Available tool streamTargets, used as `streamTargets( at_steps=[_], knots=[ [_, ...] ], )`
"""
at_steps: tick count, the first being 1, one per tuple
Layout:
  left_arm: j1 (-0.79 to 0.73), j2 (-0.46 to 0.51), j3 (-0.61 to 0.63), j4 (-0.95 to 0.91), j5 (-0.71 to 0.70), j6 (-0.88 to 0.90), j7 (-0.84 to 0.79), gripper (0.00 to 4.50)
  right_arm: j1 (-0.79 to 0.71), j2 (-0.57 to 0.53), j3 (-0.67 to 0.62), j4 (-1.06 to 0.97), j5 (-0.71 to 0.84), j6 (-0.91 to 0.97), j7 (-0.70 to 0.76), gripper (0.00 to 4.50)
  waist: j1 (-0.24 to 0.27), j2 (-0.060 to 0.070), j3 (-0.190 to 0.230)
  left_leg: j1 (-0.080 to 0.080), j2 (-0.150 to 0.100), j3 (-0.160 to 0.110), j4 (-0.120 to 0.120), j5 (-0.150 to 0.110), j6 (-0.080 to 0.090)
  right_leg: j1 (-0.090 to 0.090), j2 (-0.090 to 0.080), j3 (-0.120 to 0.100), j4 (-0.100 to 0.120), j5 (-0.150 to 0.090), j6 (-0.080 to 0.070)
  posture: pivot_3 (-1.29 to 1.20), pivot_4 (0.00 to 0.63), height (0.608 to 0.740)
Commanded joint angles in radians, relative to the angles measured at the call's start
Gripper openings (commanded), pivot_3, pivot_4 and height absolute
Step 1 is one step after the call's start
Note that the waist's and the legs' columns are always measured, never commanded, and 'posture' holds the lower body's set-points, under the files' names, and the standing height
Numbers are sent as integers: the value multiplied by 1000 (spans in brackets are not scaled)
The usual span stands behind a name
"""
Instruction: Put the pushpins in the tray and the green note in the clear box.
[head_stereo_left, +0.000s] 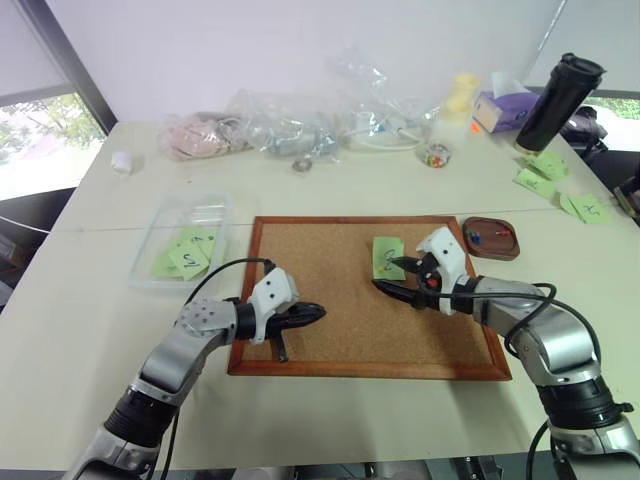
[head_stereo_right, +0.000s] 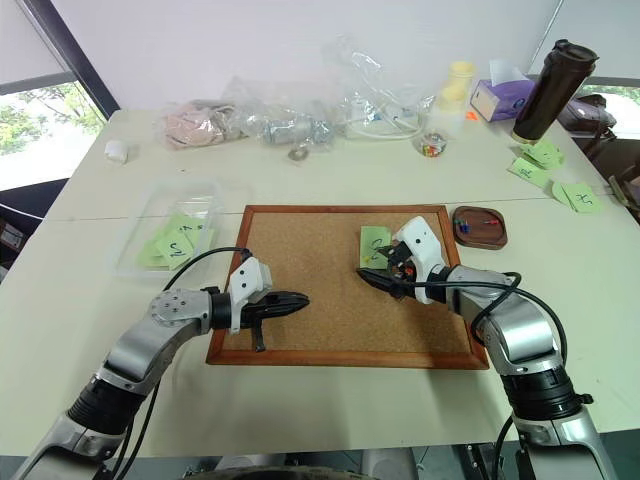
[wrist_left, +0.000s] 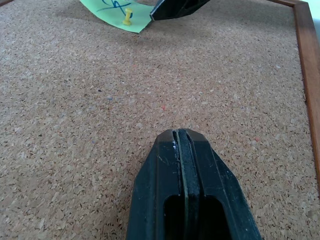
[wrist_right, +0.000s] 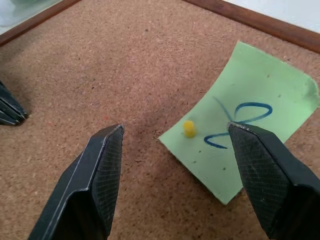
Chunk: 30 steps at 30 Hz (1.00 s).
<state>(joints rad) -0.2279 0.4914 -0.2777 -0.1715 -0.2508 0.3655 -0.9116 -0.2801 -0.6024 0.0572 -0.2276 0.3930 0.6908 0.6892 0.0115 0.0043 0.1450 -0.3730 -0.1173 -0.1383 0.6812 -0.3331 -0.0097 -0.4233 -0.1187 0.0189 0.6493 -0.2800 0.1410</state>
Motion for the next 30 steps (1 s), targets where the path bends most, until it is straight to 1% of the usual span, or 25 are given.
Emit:
streamTargets(
  at_steps=[1,3,6,10,11,19,21,25,30],
  knots=[
    [24,10,-22,6,13,20,-7,0,-28,22,6,8,-19,-34,-5,3376,0,0,0,0,0,0,0,0,0,0,0,0,0,0,0,0,150,740],
    [23,9,-23,6,14,20,-7,0,-35,29,12,29,-34,-47,-5,3376,0,0,0,0,0,0,0,0,0,0,0,0,0,0,0,0,150,740],
    [23,9,-23,7,14,20,-7,0,-41,40,23,53,-54,-64,-2,2536,0,0,0,0,0,0,0,0,0,0,0,0,0,0,0,0,150,740],
    [24,9,-23,6,14,20,-6,0,-51,55,30,78,-73,-77,-3,428,0,0,0,0,0,0,0,0,0,0,0,0,0,0,0,0,150,740],
    [24,9,-23,6,14,20,-6,0,-53,57,32,85,-79,-82,-3,67,0,0,0,0,0,0,0,0,0,0,0,0,0,0,0,0,150,740],
    [29,10,-21,3,14,23,-4,0,-66,54,15,62,-79,-82,-4,67,-1,0,0,0,0,0,0,0,0,0,0,0,0,0,0,0,150,740],
    [31,12,-21,0,14,24,-4,0,-75,51,-17,36,-58,-61,-15,67,-1,0,0,0,0,0,0,0,0,0,0,0,0,0,0,0,150,740],
    [36,14,-21,-4,11,29,-4,0,-104,12,-131,-42,23,17,-20,67,1,0,0,-1,0,0,0,0,0,-1,0,0,0,0,0,0,150,740],
    [35,15,-22,-3,8,32,-9,0,-88,-63,-170,-137,90,85,32,67,1,0,0,0,0,-1,-1,0,0,0,0,0,0,0,0,0,150,740]
  ],
)
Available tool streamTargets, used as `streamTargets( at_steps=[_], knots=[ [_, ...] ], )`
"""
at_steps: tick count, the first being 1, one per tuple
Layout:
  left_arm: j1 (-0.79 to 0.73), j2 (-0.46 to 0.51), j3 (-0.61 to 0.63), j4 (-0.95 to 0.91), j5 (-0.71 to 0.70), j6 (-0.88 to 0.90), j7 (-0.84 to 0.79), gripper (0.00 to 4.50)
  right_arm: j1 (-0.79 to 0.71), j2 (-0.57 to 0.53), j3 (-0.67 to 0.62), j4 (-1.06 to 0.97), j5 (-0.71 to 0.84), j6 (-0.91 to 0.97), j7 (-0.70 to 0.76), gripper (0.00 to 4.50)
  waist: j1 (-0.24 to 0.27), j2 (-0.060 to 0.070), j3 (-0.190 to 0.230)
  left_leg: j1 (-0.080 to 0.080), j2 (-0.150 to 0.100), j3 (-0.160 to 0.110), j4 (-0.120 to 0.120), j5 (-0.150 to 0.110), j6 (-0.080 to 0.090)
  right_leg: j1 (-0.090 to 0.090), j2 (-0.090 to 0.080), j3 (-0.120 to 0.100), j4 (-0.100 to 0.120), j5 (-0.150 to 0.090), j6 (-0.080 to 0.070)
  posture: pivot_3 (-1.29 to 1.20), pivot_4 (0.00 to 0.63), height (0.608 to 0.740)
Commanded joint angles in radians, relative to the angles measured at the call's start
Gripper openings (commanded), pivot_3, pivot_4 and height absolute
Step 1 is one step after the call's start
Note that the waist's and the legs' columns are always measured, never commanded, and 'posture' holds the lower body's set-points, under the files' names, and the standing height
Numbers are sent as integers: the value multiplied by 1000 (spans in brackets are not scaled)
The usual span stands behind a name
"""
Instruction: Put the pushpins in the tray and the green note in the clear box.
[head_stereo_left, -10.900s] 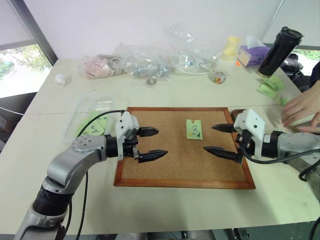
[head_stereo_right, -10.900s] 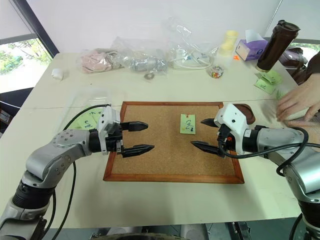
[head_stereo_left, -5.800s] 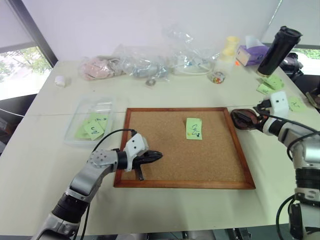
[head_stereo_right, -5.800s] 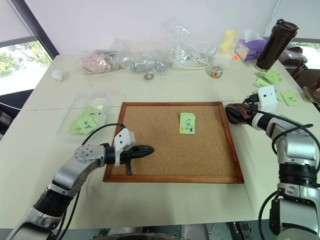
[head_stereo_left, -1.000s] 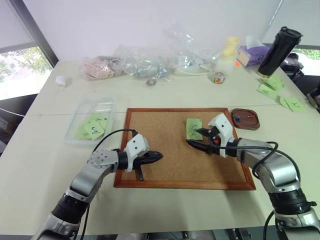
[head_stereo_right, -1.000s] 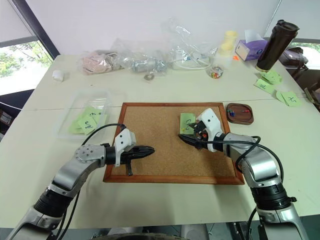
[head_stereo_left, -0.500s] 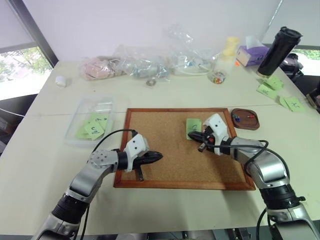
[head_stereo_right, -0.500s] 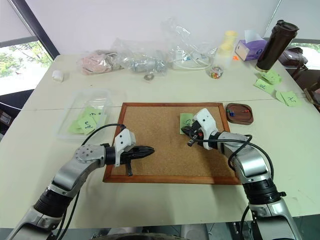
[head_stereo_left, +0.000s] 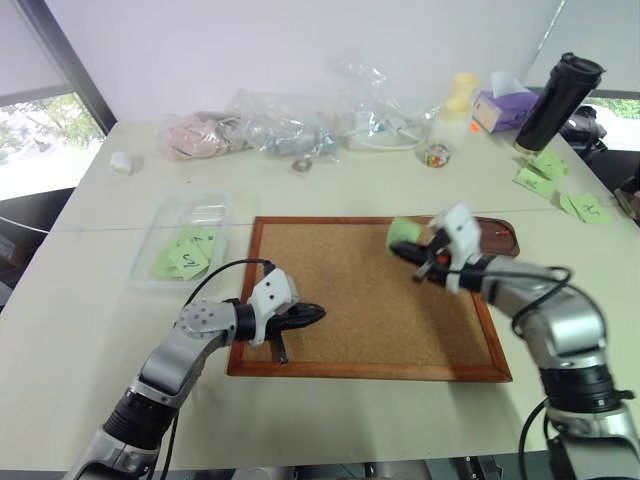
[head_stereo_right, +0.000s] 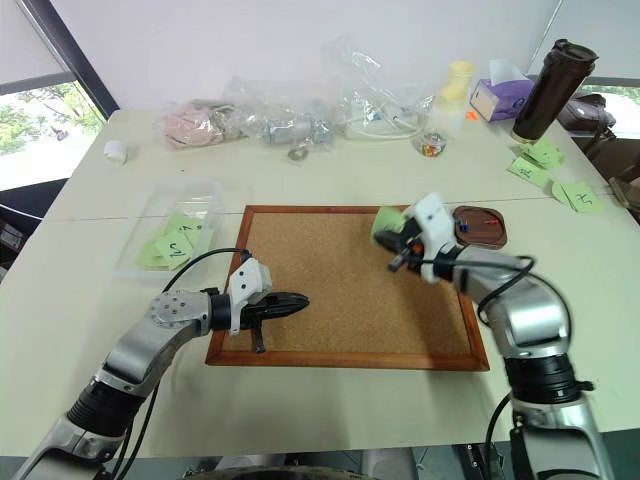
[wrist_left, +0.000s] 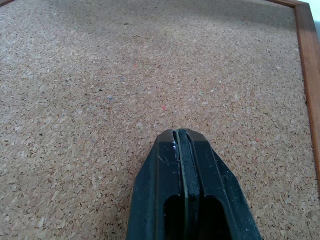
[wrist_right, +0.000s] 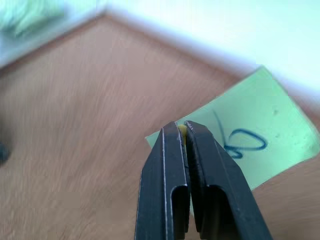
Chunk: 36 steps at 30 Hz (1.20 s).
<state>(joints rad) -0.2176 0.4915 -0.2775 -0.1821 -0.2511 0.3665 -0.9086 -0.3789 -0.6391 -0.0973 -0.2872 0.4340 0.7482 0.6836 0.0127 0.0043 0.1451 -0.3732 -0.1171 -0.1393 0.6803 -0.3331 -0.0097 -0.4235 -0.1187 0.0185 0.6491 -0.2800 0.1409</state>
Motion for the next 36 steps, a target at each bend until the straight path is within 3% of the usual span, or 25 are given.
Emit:
streamTargets(
  at_steps=[1,7,11,17,26,36],
  knots=[
    [24,14,-22,9,9,32,-13,0,16,-38,-15,-94,59,36,47,67,-1,0,0,0,0,0,0,0,0,0,0,0,0,0,0,0,150,740],
    [-25,14,14,29,-20,62,-22,0,26,-106,30,-190,84,44,117,67,1,0,0,0,0,0,0,0,0,0,0,0,0,0,0,0,150,740],
    [-111,10,98,0,-133,191,-28,1404,16,-143,68,-240,89,37,156,0,0,-2,1,0,0,0,1,0,0,0,0,0,0,0,0,0,150,740],
    [-261,-55,235,6,-318,331,-1,4470,1,-187,134,-291,57,-4,200,0,3,-4,2,-2,0,0,2,0,0,-1,0,-1,0,0,0,0,150,740],
    [-395,-257,356,166,-491,515,174,4470,-40,-215,214,-319,1,-70,240,0,-2,-6,3,-1,0,0,2,0,0,-1,0,-1,0,0,0,0,150,740],
    [-368,-314,301,145,-534,630,206,4470,-84,-214,246,-311,-39,-93,253,0,0,-7,4,-2,-1,0,2,0,0,-1,0,-1,0,0,0,0,150,740]
  ],
)
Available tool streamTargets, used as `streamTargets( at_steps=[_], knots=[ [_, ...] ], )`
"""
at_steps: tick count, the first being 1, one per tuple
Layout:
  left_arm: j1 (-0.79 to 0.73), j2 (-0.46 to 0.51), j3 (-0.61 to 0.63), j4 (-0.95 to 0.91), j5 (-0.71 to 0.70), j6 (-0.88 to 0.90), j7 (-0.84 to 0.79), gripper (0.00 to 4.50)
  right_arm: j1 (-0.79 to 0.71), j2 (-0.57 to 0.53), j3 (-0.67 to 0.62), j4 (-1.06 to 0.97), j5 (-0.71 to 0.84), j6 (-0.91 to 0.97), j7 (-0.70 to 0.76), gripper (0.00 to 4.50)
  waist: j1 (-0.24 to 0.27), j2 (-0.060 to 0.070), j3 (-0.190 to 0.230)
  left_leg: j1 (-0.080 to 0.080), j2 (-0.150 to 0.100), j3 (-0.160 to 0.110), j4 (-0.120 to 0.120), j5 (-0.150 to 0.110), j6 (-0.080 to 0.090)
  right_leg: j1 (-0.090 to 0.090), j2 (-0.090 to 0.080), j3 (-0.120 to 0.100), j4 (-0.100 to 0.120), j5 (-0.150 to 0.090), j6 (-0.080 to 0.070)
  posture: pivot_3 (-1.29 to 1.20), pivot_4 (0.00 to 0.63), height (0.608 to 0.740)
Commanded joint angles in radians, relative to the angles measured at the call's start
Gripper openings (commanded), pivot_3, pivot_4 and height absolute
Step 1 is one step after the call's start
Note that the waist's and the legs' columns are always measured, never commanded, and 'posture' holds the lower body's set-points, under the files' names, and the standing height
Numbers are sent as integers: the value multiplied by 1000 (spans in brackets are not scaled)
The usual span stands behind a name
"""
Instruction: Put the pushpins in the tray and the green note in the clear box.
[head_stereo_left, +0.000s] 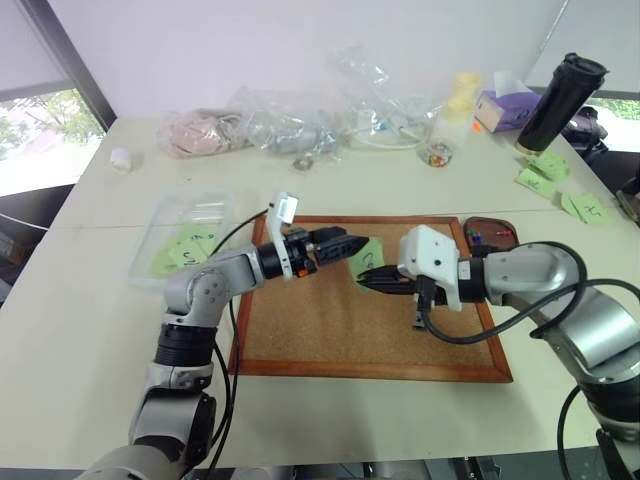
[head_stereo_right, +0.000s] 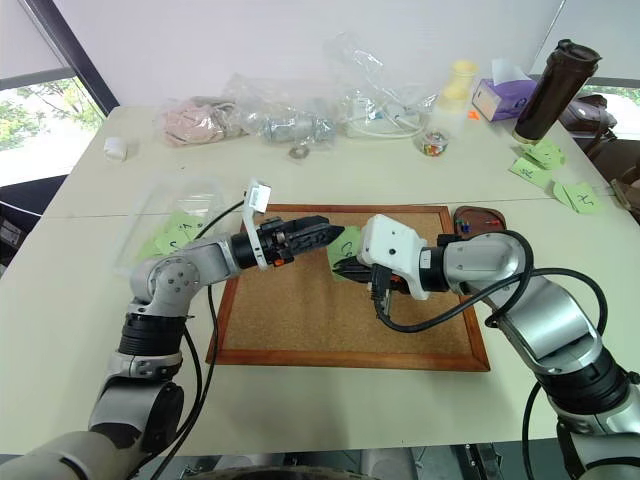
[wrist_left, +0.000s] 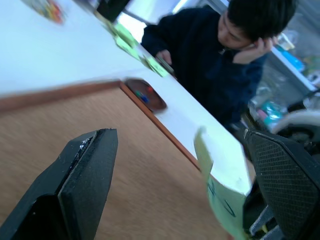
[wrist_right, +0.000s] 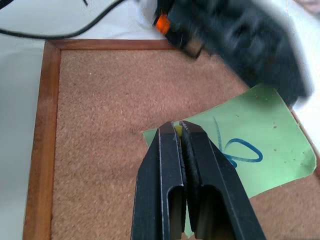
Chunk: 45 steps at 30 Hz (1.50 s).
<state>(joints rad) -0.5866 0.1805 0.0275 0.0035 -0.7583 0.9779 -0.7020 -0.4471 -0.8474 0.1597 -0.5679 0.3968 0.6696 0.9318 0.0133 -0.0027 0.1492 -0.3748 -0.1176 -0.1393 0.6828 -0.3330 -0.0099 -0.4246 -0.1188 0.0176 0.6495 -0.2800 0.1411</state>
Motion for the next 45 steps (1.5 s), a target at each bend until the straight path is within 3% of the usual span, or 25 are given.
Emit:
streamTargets(
  at_steps=[1,3,6,14,20,29,36,40,45],
  knots=[
    [3,1,-12,-45,-25,22,-3,4470,-16,-6,-10,-29,-3,-14,5,0,0,0,0,0,0,0,0,0,0,0,0,0,0,0,0,0,150,740],
    [6,3,-15,-49,-28,28,0,4470,-17,-7,-9,-29,-8,-16,6,0,0,0,0,0,0,0,0,0,0,0,0,0,0,0,0,0,150,740],
    [7,0,-14,-48,-30,30,8,3792,-16,-6,-6,-26,-16,-20,8,0,0,0,0,0,0,0,0,0,0,0,0,0,0,0,0,0,150,740],
    [8,6,-7,-52,-33,24,19,57,-14,2,-8,-25,-28,-24,9,0,0,0,0,0,0,0,0,0,0,0,0,0,0,0,0,0,150,740],
    [21,42,-42,-55,28,-45,-2,18,-2,-4,-46,-27,-20,-13,0,0,0,0,0,0,0,0,0,0,0,0,0,0,0,0,0,0,150,740],
    [48,92,-73,-33,96,-131,-44,18,10,16,-224,14,82,65,-71,0,1,0,0,0,0,0,0,0,0,0,0,0,0,0,0,0,150,740],
    [56,91,-40,-36,99,-152,-28,18,47,23,-455,384,46,20,-189,0,1,0,0,0,-1,0,0,0,0,1,0,0,0,0,0,0,150,740],
    [72,97,-41,-61,101,-159,-29,18,59,-9,-462,613,-55,-92,-238,0,-1,0,0,0,-1,1,-1,0,0,0,0,0,0,0,0,0,150,740],
    [96,97,-45,-84,112,-175,-26,18,37,37,-457,787,-91,-130,-301,0,-8,1,0,0,1,2,-1,0,0,-1,0,1,0,0,0,0,150,740]
  ],
)
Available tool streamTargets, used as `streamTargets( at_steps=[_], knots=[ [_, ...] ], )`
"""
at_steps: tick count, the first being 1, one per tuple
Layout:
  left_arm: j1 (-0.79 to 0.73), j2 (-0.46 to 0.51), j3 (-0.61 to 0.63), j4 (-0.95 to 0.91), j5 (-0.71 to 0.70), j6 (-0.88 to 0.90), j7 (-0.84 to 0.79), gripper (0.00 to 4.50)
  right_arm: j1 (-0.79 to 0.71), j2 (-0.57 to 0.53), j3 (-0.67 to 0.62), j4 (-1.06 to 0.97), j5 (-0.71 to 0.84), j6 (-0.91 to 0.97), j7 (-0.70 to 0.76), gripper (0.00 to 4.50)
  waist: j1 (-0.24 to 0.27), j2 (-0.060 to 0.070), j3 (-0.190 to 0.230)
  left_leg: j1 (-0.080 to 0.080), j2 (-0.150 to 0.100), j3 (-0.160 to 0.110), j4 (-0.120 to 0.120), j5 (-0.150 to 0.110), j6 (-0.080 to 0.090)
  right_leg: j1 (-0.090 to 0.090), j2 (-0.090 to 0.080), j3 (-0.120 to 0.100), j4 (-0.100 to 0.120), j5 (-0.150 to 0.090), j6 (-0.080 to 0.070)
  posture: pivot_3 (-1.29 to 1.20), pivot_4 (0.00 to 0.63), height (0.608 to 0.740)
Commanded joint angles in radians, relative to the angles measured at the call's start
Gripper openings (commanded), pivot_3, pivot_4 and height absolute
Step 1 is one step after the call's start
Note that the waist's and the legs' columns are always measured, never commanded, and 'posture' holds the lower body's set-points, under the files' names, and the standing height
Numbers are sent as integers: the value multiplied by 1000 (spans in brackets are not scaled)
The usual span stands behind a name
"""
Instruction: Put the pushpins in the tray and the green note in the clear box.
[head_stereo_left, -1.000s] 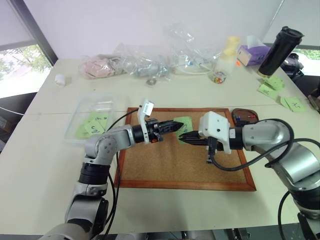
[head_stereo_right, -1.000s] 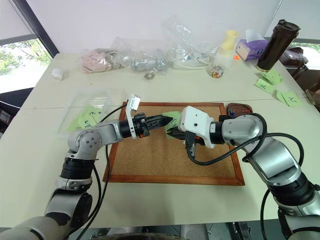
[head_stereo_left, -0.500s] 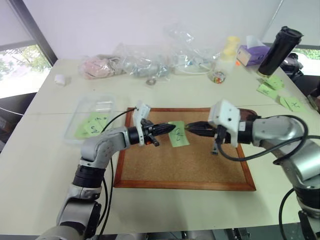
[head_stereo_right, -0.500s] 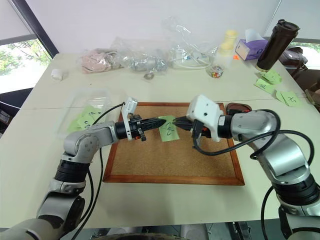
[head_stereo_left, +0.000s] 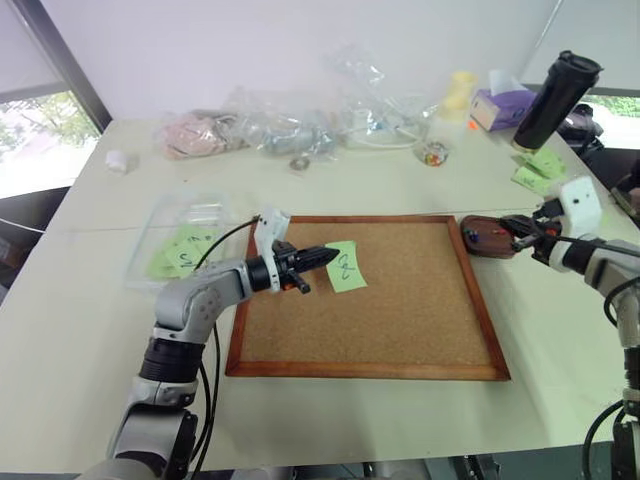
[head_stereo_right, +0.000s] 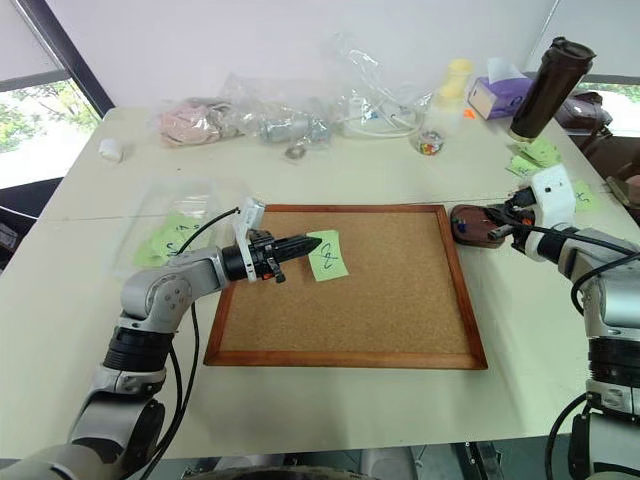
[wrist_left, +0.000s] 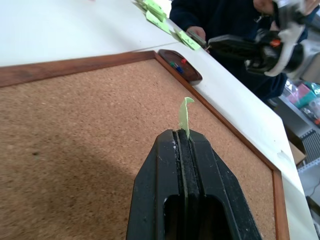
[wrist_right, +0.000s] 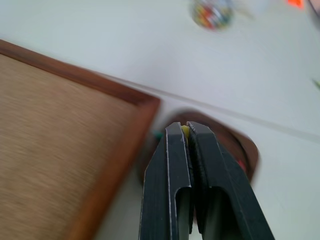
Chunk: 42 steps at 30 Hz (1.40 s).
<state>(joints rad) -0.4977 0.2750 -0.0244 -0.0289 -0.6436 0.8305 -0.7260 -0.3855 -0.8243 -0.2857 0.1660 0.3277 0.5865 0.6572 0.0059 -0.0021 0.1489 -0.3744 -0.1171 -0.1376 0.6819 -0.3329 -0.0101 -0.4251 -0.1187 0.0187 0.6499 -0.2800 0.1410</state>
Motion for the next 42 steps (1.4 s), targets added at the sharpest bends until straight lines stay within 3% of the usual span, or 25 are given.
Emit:
streamTargets(
  at_steps=[1,10,13,20,34,42],
  knots=[
    [9,2,7,-55,-3,-28,0,18,-31,24,-7,74,-25,-55,-31,0,-1,0,0,0,0,0,0,0,0,0,0,0,0,0,0,0,150,740],
    [26,7,12,-75,-3,-31,11,18,-112,72,27,309,-63,-172,-24,0,3,0,0,0,0,1,1,0,0,0,0,0,0,0,0,0,150,740],
    [33,9,16,-83,-4,-30,16,0,-132,81,32,347,-67,-187,-21,914,3,0,0,0,0,1,1,0,0,0,0,0,0,0,0,0,150,740],
    [42,13,20,-96,-5,-28,25,0,-135,80,31,343,-68,-190,-8,4432,2,0,0,0,0,1,1,0,0,1,0,0,0,0,0,0,150,740],
    [39,18,17,-93,-8,-32,22,0,-121,37,-22,-11,46,-17,40,4432,5,0,0,0,0,1,1,0,0,0,0,0,0,0,0,0,150,740],
    [19,71,55,-163,-6,-41,45,0,-43,20,38,-395,267,203,196,4432,4,0,0,0,0,0,0,0,0,0,0,0,0,0,0,0,150,740]
  ],
)
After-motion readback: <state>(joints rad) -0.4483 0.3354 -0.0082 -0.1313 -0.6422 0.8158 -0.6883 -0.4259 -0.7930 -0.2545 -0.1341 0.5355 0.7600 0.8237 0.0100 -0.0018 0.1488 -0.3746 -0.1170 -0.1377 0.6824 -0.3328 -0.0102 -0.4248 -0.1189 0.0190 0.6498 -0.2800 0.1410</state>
